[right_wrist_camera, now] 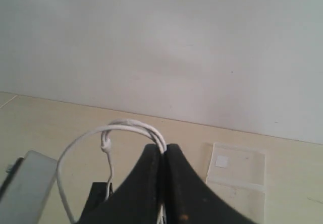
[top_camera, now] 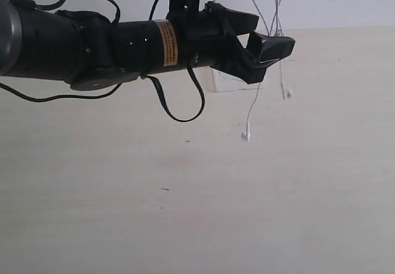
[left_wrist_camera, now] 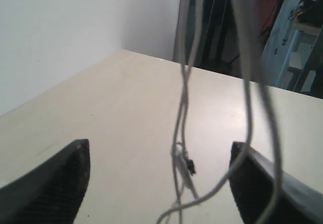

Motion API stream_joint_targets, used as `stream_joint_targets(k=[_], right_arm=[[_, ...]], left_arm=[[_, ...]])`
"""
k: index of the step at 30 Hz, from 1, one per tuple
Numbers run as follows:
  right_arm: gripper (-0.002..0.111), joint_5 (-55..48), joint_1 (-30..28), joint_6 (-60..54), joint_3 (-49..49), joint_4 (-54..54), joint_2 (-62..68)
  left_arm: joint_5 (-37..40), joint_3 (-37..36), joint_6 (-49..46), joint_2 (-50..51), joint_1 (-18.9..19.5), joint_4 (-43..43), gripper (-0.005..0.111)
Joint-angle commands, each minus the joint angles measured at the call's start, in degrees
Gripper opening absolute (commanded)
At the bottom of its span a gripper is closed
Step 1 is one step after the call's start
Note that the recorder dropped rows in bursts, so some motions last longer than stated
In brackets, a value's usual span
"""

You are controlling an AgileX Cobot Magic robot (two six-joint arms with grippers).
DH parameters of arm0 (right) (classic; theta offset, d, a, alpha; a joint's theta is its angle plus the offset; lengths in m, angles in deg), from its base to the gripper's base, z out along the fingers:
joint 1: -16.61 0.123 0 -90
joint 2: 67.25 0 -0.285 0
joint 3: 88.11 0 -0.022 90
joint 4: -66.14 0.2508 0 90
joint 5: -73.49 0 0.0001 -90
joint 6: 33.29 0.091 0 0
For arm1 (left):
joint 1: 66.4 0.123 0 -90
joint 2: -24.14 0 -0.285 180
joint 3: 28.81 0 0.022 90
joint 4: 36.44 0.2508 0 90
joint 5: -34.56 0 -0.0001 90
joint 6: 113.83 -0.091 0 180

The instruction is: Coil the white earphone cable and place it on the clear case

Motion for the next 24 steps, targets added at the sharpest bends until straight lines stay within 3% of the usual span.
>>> stream_joint_targets(k=[1, 5, 6, 7, 8, 10, 24], right_arm=[[0.000, 1.2, 0.5, -1.0, -0.3, 0.1, -0.5], [0.000, 1.2, 0.5, -1.2, -0.3, 0.1, -0.5], [0.000, 1.2, 0.5, -1.2, -0.3, 0.1, -0.5], [0.000, 1.2, 0.5, -1.2, -0.3, 0.1, -0.5], [0.000, 1.2, 0.5, -1.2, -0.3, 0.1, -0.5], [0.000, 1.2, 0.5, -1.4, -0.3, -0.4, -0.5], [0.000, -0.6, 0.5, -1.4, -0.3, -1.2, -0.5]], left_arm=[[-0.7, 0.4, -0.2, 1.2, 0.0, -0.5, 0.073], [-1.5, 0.4, -0.2, 1.4, -0.1, 0.4, 0.066], [-1.5, 0.4, -0.2, 1.4, -0.1, 0.4, 0.050], [-1.5, 0.4, -0.2, 1.4, -0.1, 0.4, 0.042], [-1.5, 0.4, -0.2, 1.4, -0.1, 0.5, 0.021], [-1.5, 0.4, 0.1, 1.4, -0.1, 1.6, 0.000], [0.0, 0.4, 1.6, 1.4, 0.1, 3.9, 0.000]])
